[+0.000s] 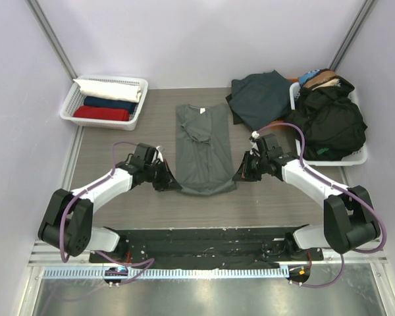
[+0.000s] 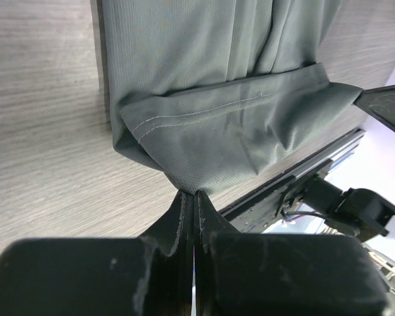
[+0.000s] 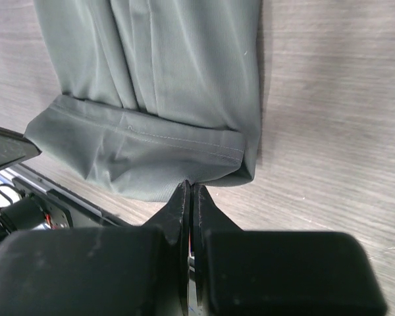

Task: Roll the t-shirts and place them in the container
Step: Roll the T-shirt to the center of the board.

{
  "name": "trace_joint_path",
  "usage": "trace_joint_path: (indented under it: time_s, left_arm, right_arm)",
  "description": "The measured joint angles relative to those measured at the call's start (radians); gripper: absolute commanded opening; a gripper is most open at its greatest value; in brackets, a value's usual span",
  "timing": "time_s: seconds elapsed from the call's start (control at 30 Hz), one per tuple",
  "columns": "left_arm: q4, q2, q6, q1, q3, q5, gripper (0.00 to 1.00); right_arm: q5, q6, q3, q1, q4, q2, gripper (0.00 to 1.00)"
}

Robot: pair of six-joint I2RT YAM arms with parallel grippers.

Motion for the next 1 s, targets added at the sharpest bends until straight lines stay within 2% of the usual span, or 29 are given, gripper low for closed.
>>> trace_joint_path:
  time_s: [0.83,1.0]
  left_arm:
    - [0.086,0.247,0.0,0.148,0.114,0.129,0.01]
    - [0.093,0.276,0.0,0.159,0.123,0.118,0.04]
  right_arm:
    - [0.018,-0.02,0.151,-0.076,0.022,0.21,0.01]
    - [0.039,-0.018,0.158,-0.077,0.04,0.251,0.01]
